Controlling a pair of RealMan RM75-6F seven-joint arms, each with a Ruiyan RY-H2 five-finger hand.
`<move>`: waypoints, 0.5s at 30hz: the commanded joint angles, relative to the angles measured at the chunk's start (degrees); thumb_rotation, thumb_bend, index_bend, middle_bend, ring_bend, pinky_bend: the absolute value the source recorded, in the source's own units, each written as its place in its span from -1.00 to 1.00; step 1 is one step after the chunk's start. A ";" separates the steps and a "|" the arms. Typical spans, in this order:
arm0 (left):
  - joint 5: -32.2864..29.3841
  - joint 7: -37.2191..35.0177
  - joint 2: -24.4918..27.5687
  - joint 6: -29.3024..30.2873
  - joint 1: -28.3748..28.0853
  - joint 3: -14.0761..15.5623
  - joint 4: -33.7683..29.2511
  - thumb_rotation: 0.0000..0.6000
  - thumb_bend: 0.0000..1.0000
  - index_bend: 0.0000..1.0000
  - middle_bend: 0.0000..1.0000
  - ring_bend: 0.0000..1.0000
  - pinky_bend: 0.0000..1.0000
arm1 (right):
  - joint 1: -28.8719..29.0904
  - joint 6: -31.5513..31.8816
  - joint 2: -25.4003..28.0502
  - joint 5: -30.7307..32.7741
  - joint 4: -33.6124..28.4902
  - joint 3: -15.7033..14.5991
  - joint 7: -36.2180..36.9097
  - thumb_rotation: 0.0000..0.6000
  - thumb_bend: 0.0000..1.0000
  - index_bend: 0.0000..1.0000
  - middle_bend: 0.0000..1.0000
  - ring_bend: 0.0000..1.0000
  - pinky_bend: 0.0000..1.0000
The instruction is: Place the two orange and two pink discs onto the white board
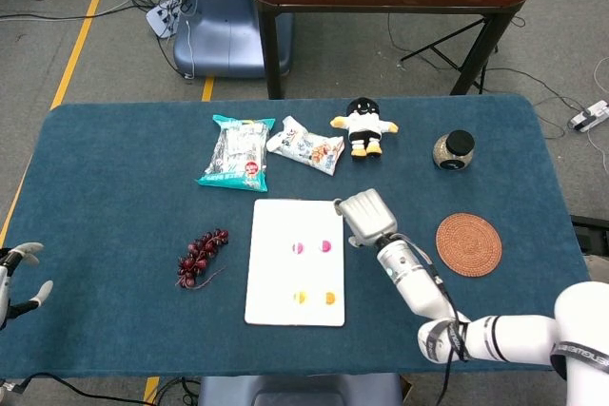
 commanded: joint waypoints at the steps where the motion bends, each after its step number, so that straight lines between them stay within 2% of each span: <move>1: 0.99 0.75 -0.49 -0.06 -0.34 0.47 -0.11 1.00 -0.46 -0.25 -0.10 -0.41 -0.06 | -4.44 4.13 5.47 -3.22 -4.52 -2.85 1.21 1.00 -0.82 -0.17 0.28 0.38 0.68; 6: 2.73 1.32 -1.08 -0.28 -0.85 1.17 -0.30 1.00 -0.46 -0.25 -0.09 -0.40 -0.05 | -10.72 11.75 11.16 -9.30 -7.20 -6.19 2.16 1.00 -0.81 -0.17 -0.01 -0.01 0.13; 9: 3.24 2.21 -1.55 -0.40 -1.15 1.36 -0.12 1.00 -0.46 -0.25 -0.08 -0.39 -0.05 | -15.18 17.16 13.09 -14.22 -6.83 -7.81 4.44 1.00 -0.81 -0.17 -0.06 -0.09 -0.08; 15: 3.69 3.28 -2.48 -1.54 -2.00 1.72 0.07 1.00 -0.46 -0.26 -0.07 -0.38 -0.04 | -24.97 27.05 15.30 -20.03 -4.46 -9.98 10.10 1.00 -0.81 -0.17 -0.08 -0.13 -0.18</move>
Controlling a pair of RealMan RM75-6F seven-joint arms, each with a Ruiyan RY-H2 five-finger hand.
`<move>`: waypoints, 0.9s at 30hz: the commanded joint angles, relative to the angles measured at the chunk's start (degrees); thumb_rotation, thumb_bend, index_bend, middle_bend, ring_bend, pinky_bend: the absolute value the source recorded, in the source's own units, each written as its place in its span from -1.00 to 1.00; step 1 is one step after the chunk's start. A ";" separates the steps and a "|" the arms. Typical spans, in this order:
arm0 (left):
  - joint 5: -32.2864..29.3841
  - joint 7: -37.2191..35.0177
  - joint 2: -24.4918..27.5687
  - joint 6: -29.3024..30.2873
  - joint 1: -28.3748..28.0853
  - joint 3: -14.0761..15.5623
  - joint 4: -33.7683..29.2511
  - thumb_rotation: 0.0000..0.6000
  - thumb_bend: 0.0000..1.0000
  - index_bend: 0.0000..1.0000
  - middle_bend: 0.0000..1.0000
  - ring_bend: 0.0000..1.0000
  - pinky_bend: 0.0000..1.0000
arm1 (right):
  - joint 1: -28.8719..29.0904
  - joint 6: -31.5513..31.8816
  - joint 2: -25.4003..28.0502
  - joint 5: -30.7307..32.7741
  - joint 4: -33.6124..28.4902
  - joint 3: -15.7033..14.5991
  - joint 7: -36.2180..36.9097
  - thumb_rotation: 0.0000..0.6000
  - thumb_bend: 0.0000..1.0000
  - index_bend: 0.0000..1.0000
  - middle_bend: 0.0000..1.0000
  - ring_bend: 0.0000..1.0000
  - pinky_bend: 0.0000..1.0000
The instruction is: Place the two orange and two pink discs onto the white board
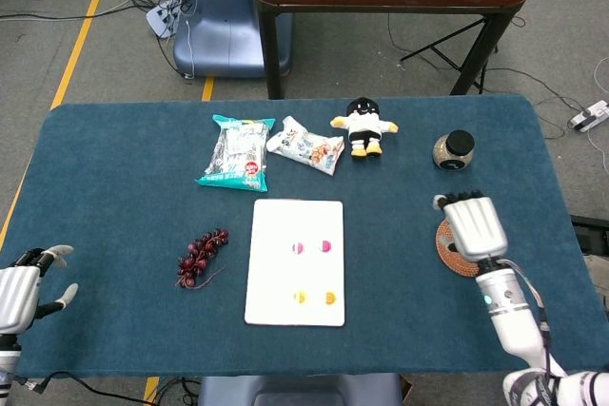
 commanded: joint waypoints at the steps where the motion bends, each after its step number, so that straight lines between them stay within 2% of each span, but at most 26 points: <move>1: 0.34 0.33 -0.25 -0.12 -0.21 0.18 -0.07 1.00 -0.46 -0.26 -0.07 -0.38 -0.04 | -6.95 6.34 1.63 -4.07 2.10 -1.93 4.34 1.00 -0.81 -0.17 -0.08 -0.13 -0.18; 8: 1.01 0.96 -0.32 0.75 0.07 0.58 -0.56 1.00 -0.46 -0.26 -0.07 -0.38 -0.04 | -16.03 10.49 -0.62 -6.27 8.26 -2.69 12.76 1.00 -0.81 -0.17 -0.11 -0.16 -0.19; 14: 1.40 1.20 -0.37 1.00 0.32 1.10 -0.91 1.00 -0.46 -0.26 -0.07 -0.38 -0.04 | -21.54 14.26 -2.54 -10.07 13.93 -1.26 21.12 1.00 -0.81 -0.17 -0.12 -0.16 -0.19; 20: 1.83 0.75 -0.49 1.06 0.16 1.18 -1.15 1.00 -0.46 -0.26 -0.07 -0.38 -0.04 | -24.25 16.54 -1.67 -13.93 15.31 0.46 24.65 1.00 -0.81 -0.17 -0.14 -0.18 -0.19; 27: 1.05 0.05 -0.65 0.16 -0.11 1.13 -0.65 1.00 -0.46 -0.26 -0.07 -0.38 -0.03 | -25.32 13.69 -0.73 -14.48 15.42 2.49 26.81 1.00 -0.81 -0.17 -0.13 -0.18 -0.19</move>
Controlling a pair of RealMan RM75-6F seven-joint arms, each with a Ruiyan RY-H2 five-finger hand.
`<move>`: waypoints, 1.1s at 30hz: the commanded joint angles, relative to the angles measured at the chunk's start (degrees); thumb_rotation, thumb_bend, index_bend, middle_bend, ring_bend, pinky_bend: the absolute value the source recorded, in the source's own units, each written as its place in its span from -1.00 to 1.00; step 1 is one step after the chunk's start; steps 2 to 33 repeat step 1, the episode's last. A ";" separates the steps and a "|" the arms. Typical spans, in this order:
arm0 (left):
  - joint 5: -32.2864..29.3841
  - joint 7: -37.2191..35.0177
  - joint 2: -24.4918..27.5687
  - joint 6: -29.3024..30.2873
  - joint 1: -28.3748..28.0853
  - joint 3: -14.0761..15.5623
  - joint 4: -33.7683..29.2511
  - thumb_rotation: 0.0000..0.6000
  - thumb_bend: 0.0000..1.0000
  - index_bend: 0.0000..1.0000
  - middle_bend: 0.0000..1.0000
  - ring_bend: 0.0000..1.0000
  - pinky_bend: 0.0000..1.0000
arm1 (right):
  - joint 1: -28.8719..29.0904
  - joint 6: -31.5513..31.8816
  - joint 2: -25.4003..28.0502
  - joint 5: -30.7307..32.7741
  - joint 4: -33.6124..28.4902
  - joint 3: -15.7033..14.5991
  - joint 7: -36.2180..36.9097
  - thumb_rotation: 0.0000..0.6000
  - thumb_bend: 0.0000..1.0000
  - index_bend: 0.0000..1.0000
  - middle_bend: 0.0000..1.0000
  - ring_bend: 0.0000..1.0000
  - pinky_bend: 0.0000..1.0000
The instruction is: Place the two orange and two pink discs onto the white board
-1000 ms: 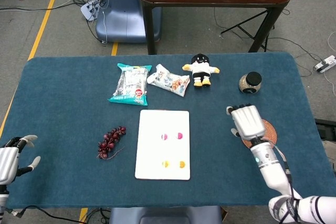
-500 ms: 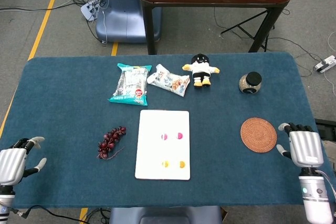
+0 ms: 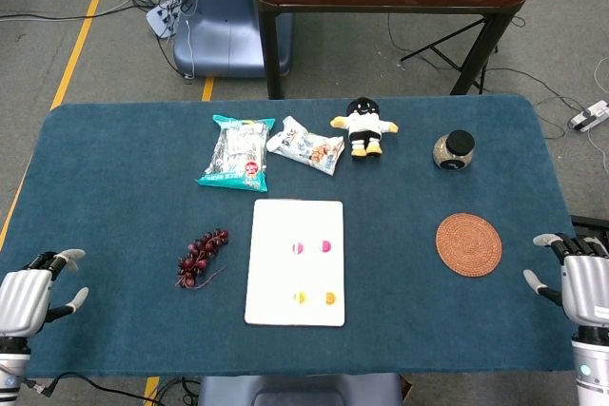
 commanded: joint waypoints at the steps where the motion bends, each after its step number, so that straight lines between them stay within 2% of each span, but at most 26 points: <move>1: -0.19 -0.07 -0.03 -0.19 -0.06 0.01 0.13 1.00 -0.46 -0.26 -0.07 -0.38 -0.03 | -0.37 -1.37 0.25 -0.97 0.25 0.64 0.45 1.00 -0.81 -0.17 -0.13 -0.18 -0.19; 33: -0.19 -0.07 -0.03 -0.19 -0.06 0.01 0.13 1.00 -0.46 -0.26 -0.07 -0.38 -0.03 | -0.37 -1.37 0.25 -0.97 0.25 0.64 0.45 1.00 -0.81 -0.17 -0.13 -0.18 -0.19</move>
